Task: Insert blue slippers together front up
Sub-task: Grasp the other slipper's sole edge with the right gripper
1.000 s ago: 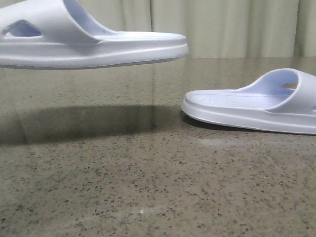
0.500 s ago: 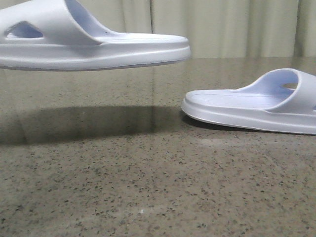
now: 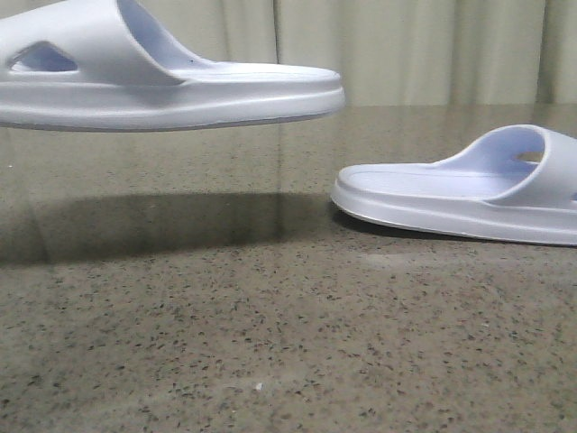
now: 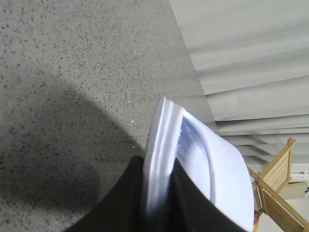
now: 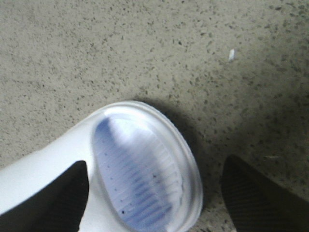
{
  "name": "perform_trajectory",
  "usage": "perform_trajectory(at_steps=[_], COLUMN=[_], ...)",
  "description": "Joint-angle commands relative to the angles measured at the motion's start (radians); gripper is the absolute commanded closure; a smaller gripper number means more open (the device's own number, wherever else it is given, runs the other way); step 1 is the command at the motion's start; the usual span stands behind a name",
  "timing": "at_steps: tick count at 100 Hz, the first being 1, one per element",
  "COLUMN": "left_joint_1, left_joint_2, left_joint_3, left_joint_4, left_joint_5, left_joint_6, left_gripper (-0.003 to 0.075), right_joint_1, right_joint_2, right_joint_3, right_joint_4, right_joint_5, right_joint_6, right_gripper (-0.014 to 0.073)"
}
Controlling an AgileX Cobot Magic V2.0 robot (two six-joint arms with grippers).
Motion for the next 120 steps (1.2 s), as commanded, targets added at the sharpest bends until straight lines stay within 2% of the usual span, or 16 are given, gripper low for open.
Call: perform_trajectory(at_steps=[1,79,102,120], left_joint_1=[-0.009,-0.009,-0.009,-0.009], left_joint_2=[-0.009,-0.009,-0.009,-0.009], left_joint_3=[-0.025,-0.025,-0.025,-0.025], left_joint_4=[-0.046,-0.045,-0.042,-0.042], left_joint_5=[0.010,-0.007,-0.009,-0.009], left_joint_6=[0.002,0.002,0.002,0.002], left_gripper=[0.0704,0.0704,0.0704,0.0704], right_joint_1=[0.000,0.000,0.000,0.000], right_joint_2=[-0.006,0.044,0.044,0.044], right_joint_3=[-0.026,0.010,0.021,0.021], right_joint_4=[0.022,0.076,0.108,0.111], right_joint_5=[-0.085,-0.155,-0.178,-0.189], right_joint_6=[0.002,0.029,0.029,0.029], right_gripper=[0.0098,0.0100,0.0239,0.0247])
